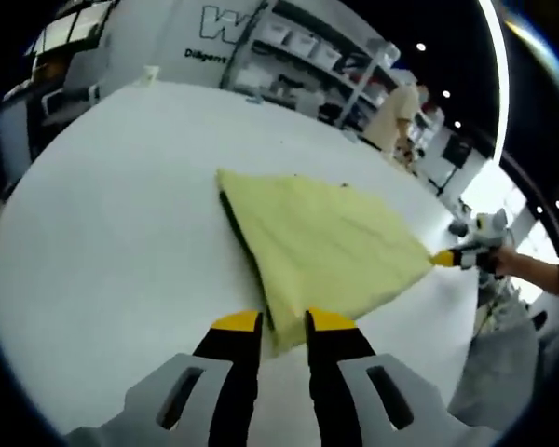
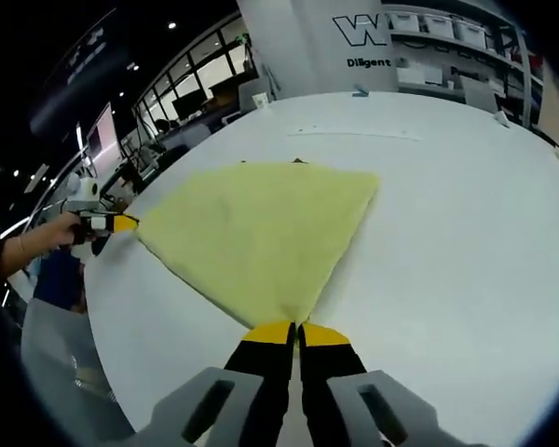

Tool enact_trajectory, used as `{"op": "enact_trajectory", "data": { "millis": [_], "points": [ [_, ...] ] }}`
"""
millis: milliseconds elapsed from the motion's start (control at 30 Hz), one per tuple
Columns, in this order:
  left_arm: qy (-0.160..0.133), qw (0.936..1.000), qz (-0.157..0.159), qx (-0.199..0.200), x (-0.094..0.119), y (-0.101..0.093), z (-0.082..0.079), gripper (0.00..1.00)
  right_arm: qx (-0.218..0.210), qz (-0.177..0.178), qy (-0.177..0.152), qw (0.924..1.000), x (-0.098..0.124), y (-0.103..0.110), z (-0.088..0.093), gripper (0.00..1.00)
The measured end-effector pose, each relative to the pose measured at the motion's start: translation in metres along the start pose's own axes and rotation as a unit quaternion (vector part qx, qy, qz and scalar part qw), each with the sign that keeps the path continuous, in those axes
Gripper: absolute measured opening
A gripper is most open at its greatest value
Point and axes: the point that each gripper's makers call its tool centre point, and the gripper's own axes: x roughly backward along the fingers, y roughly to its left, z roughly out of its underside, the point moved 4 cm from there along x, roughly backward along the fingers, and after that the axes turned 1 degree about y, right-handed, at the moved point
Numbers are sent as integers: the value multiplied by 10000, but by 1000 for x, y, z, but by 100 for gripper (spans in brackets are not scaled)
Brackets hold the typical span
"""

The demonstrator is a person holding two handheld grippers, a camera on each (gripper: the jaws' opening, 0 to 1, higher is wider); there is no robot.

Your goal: Fold the garment on the visible template until the final outline fits inside the template.

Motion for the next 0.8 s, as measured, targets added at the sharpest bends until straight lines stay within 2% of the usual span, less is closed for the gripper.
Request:
{"op": "enact_trajectory", "data": {
  "millis": [167,233,267,333,400,500,567,700,800],
  "points": [
    [-127,9993,-170,294,-2,6,-4,1,-36,-19,-20,10000,-1,-1,-1,0],
    [-86,9988,-113,475,-4,13,-1,1,-35,-24,-23,10000,-1,-2,-1,0],
    [-103,9986,-93,515,-1,6,-1,1,-41,-29,-26,10000,-1,-2,-1,0],
    [-141,9986,-43,505,3,-1,-3,0,-12,-38,-26,10000,-1,-1,-1,0],
    [-190,9984,-71,519,4,4,-4,0,3,-50,-38,10000,1,0,-1,0],
    [-171,9987,-124,466,7,-1,-2,0,-18,-40,-33,10000,6,1,1,0],
    [-68,9993,-178,311,9,-7,4,0,-27,-28,-21,10000,8,1,4,0],
    [-26,9993,-293,212,10,-3,14,0,-61,29,-29,10000,15,3,13,0],
    [-12,9992,-343,186,16,-14,20,0,-87,42,-21,10000,17,-1,17,0]
  ]
}}
